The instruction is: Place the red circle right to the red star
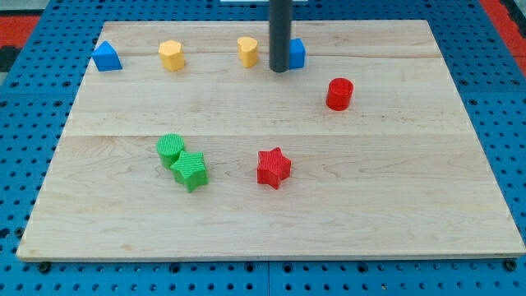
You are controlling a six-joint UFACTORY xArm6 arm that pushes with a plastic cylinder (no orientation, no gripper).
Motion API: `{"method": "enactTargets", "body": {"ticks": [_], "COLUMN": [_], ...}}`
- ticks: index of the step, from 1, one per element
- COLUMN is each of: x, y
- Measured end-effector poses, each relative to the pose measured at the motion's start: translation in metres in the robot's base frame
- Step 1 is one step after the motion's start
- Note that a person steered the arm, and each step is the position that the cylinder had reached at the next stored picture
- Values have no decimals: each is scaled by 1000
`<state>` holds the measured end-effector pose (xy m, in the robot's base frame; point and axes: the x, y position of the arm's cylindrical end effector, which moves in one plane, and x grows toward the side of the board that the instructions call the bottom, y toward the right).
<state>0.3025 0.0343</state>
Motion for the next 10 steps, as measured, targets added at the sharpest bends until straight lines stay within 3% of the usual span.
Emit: {"method": "enactTargets", "body": {"ticks": [3,4,5,6,7,8,9,10], "x": [37,72,118,119,68,107,152,144], "y": [101,73,81,46,53,-17,20,37]}}
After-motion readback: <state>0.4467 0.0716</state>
